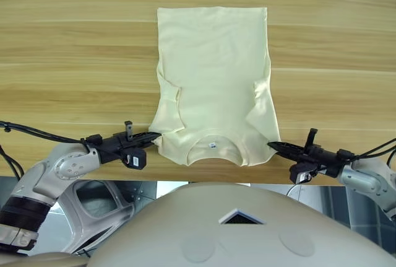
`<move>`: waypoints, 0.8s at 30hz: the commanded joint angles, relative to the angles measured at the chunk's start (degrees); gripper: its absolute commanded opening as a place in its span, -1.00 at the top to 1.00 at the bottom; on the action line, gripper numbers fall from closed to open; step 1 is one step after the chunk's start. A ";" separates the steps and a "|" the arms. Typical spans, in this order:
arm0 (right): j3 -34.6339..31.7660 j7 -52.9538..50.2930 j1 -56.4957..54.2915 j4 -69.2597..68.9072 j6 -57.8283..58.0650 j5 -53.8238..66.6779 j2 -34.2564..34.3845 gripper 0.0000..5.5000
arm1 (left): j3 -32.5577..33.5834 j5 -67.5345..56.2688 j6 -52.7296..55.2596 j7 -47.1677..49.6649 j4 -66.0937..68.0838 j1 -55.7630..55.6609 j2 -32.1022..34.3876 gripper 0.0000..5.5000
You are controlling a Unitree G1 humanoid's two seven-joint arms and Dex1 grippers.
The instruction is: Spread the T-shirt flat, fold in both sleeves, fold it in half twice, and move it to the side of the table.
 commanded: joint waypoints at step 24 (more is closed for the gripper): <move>-4.38 3.97 -3.27 -8.64 7.48 21.85 7.45 0.99 | 6.57 -16.90 1.32 2.37 -3.53 4.33 -9.06 1.00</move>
